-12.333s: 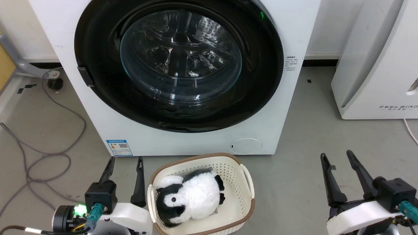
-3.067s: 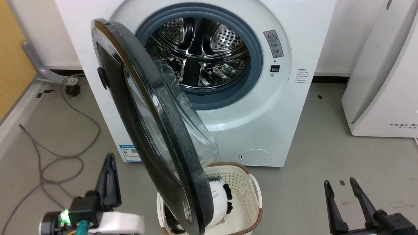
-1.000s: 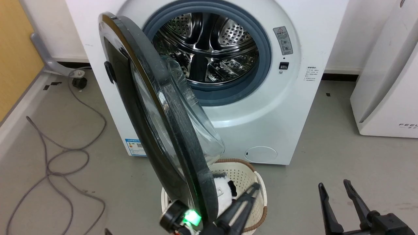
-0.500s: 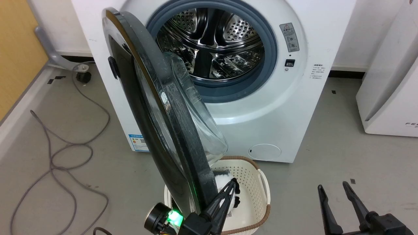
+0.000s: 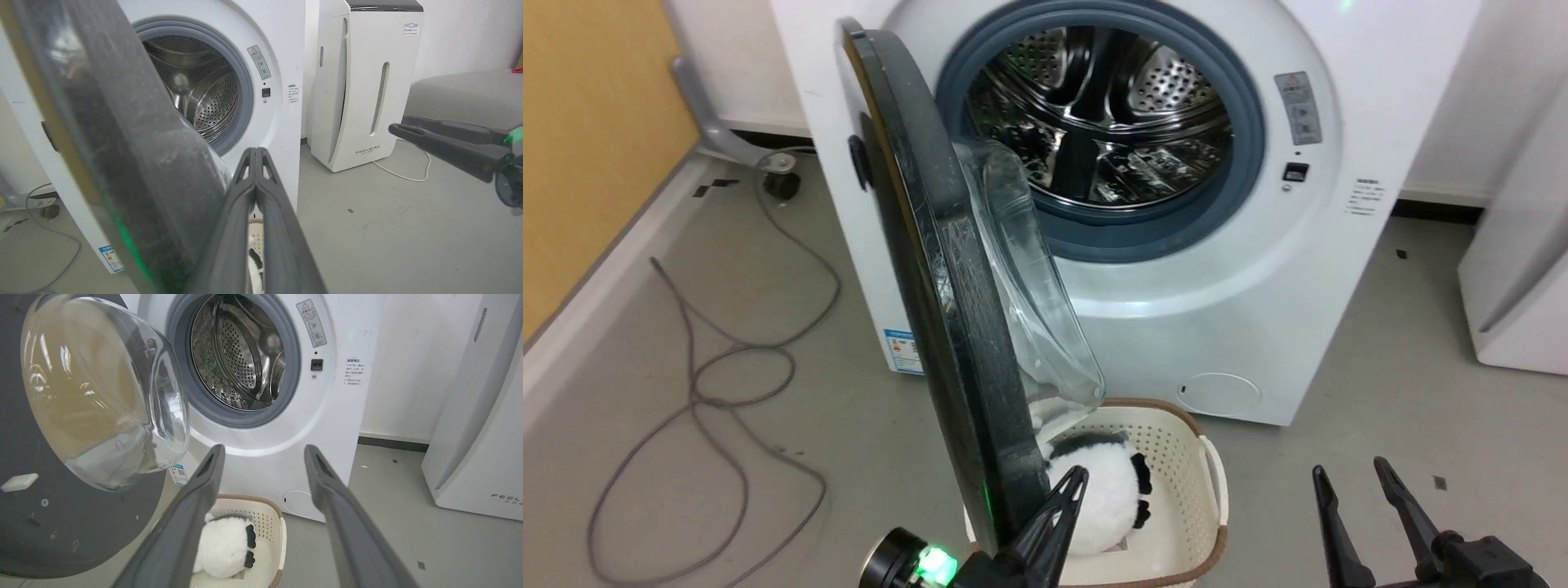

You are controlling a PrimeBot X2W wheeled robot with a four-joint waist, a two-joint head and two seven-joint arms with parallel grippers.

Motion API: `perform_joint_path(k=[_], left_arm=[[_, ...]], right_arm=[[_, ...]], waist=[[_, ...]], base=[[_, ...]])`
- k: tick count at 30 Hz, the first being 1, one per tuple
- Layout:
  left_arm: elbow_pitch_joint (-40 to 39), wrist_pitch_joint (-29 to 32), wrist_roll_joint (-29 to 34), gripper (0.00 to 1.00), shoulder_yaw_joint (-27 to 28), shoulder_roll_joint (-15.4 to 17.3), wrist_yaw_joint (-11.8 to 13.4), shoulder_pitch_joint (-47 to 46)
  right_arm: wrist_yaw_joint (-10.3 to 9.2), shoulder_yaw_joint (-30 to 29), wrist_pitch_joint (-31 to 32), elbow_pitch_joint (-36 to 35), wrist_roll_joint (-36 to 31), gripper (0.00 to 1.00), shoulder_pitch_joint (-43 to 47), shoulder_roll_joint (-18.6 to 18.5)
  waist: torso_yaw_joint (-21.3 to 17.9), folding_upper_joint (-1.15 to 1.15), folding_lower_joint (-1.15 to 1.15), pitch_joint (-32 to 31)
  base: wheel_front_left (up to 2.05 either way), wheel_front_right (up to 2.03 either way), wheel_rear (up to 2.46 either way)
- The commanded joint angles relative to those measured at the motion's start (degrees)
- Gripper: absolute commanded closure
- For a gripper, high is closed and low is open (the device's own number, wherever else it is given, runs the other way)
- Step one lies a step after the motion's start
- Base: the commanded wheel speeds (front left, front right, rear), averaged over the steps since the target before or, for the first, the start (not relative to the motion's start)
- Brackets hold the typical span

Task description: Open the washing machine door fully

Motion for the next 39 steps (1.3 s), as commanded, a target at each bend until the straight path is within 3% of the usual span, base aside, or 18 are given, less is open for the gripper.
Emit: perform_joint_path(k=[1, 27, 39], left_arm=[[-0.06, -0.24, 0.24, 1.00, 0.58, 0.73, 0.52, 0.71], [-3.31, -0.24, 0.56, 1.00, 2.36, 3.42, 1.57, 2.51], [-2.19, -0.24, -1.20, 1.00, 7.73, 5.39, 3.05, 0.59]], right_arm=[[0.05, 0.06, -0.25, 0.13, 0.47, 0.00, 0.16, 0.26], [0.05, 1.13, -0.25, 0.32, 1.93, 0.00, -0.74, 0.26], [0.05, 1.52, -0.25, 0.72, 1.34, 0.00, -2.38, 0.26]], waist=[[0.75, 0.00, 0.00, -0.04], [16.04, 0.00, 0.00, 1.79], [19.37, 0.00, 0.00, 3.51]], base=[[0.00, 0.00, 0.00], [0.00, 0.00, 0.00], [0.00, 0.00, 0.00]])
